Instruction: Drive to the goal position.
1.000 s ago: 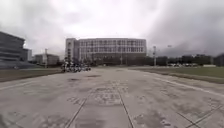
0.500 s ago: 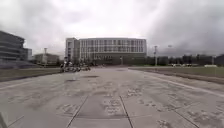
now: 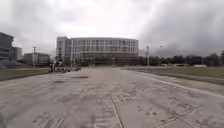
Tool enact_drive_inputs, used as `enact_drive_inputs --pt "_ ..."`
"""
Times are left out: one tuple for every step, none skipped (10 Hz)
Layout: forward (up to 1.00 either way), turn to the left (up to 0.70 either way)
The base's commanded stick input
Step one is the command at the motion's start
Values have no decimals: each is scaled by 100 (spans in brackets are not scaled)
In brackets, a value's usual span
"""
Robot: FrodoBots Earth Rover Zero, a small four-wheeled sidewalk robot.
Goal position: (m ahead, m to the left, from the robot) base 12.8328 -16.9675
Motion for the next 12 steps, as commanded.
enact_drive_inputs --pt "70 1" --pt "70 1" --pt "70 1" --pt "70 1" --pt "70 1" --pt "70 1" --pt "70 1" --pt "70 1" --pt "70 1" --pt "70 1" --pt "70 1" --pt "70 1"
